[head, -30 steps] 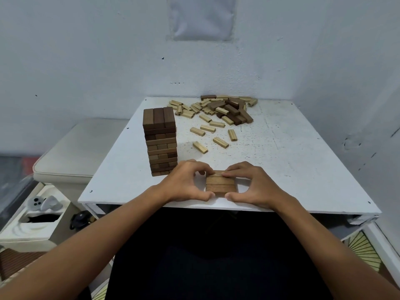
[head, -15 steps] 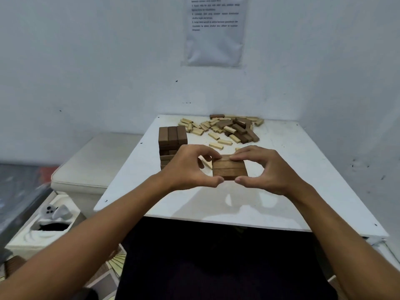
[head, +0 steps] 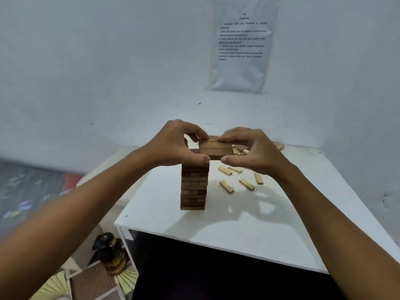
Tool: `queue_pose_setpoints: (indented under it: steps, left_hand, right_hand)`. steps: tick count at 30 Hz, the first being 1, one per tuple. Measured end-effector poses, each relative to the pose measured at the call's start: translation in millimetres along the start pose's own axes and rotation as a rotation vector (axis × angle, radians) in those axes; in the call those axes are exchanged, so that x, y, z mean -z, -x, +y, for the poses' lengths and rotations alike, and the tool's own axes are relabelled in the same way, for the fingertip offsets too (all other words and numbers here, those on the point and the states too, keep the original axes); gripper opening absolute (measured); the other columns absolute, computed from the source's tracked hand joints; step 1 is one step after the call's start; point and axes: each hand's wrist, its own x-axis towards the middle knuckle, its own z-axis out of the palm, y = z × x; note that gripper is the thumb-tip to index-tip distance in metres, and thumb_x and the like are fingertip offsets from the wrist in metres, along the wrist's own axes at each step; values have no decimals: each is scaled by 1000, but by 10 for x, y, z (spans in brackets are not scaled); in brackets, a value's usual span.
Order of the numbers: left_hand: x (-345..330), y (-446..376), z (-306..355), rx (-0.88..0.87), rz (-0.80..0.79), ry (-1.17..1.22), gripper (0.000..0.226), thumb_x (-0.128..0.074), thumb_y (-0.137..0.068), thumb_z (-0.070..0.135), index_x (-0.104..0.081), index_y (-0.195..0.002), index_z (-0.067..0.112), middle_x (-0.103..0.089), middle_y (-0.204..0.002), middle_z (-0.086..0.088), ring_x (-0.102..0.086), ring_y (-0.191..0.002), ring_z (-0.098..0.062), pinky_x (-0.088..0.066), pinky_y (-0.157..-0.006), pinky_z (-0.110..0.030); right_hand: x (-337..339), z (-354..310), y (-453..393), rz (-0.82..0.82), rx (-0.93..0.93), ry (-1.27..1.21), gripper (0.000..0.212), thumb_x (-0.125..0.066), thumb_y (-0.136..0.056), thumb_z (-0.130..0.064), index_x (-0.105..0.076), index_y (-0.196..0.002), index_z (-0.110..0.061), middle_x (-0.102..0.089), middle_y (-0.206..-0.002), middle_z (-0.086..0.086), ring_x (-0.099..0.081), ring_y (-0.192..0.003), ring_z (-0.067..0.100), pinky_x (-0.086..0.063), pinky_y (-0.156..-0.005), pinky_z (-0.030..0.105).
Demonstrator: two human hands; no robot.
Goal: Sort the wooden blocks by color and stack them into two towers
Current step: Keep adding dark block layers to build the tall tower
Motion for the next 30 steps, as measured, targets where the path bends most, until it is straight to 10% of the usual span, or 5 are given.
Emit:
queue_pose_setpoints:
  steps: [30]
  left_hand:
    - [-17,-148,-842,156,-70,-10,60,-71,-51,61,-74,-99,26,-66,-93,23,-59,-90,2,-41,-58,-8]
  right_hand:
    - [-476,470,-505,-114,-122,-5,46,-79,-66,-32,-73,-110,-21,-69,-109,-11,-61,-105,1,-51,-94,24]
